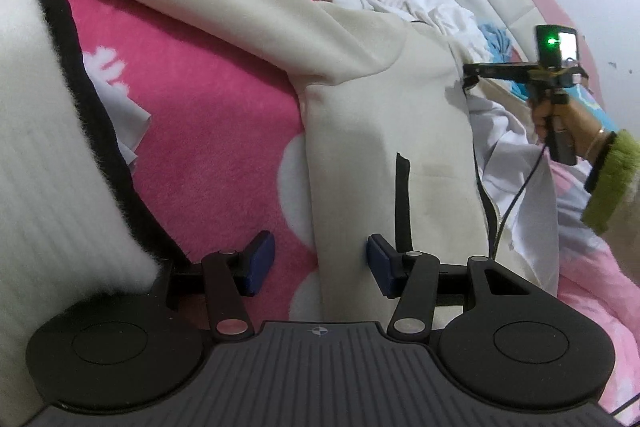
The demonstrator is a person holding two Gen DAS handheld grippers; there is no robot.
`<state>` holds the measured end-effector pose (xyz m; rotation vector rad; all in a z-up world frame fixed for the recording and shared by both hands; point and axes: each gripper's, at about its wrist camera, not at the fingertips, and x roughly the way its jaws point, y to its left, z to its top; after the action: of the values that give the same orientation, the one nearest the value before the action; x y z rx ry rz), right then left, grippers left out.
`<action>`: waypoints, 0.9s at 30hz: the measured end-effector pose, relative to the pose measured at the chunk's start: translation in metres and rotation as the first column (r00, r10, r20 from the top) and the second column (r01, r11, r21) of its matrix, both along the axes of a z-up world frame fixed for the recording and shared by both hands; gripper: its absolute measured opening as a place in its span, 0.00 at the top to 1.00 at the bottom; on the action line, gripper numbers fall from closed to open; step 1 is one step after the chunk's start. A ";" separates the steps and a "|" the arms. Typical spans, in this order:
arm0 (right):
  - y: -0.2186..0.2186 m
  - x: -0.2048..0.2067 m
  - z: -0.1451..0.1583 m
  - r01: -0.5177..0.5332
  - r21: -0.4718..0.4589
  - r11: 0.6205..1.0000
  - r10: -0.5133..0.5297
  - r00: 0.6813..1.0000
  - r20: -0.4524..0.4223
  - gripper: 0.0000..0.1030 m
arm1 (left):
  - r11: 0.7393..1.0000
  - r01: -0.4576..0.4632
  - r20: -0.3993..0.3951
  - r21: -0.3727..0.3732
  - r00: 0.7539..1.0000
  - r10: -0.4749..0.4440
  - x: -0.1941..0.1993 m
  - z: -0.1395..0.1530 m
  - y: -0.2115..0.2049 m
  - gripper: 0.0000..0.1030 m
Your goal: Fold clothes
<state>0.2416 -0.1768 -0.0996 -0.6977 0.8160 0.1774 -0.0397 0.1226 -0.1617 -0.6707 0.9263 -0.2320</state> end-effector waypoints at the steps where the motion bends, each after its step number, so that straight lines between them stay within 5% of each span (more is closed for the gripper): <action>1: 0.001 -0.002 0.000 0.009 -0.012 1.000 -0.009 1.000 0.006 0.94 | 1.000 -0.012 0.000 -0.017 1.000 0.012 0.000 0.001 0.003 0.50; 5: 0.008 -0.007 -0.008 -0.005 -0.105 0.994 0.007 1.000 0.015 0.94 | 0.994 -0.068 0.035 -0.081 0.997 0.071 0.005 0.007 0.008 0.50; 10: 0.016 -0.009 0.007 -0.024 -0.118 0.993 0.039 0.991 0.125 0.94 | 0.987 -0.138 0.079 -0.079 0.986 0.145 0.026 0.010 0.013 0.50; 16: 0.023 -0.002 -0.003 -0.013 -0.145 0.989 0.034 0.990 0.139 0.94 | 0.933 -0.313 0.004 -0.178 0.948 0.319 0.067 -0.014 0.034 0.50; 21: 0.034 -0.004 0.006 -0.022 -0.154 0.988 0.055 0.976 0.212 0.94 | 0.926 -0.359 0.089 -0.113 0.925 0.369 0.079 -0.008 0.031 0.60; 27: 0.043 0.011 0.007 -0.015 -0.128 0.992 0.047 0.968 0.246 0.94 | 0.913 -0.392 0.095 -0.110 0.910 0.403 0.081 -0.009 0.040 0.60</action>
<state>0.2522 -0.1333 -0.0923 -0.8329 0.5787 0.0646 0.0411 0.1622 -0.1703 -0.9034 0.6522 0.0535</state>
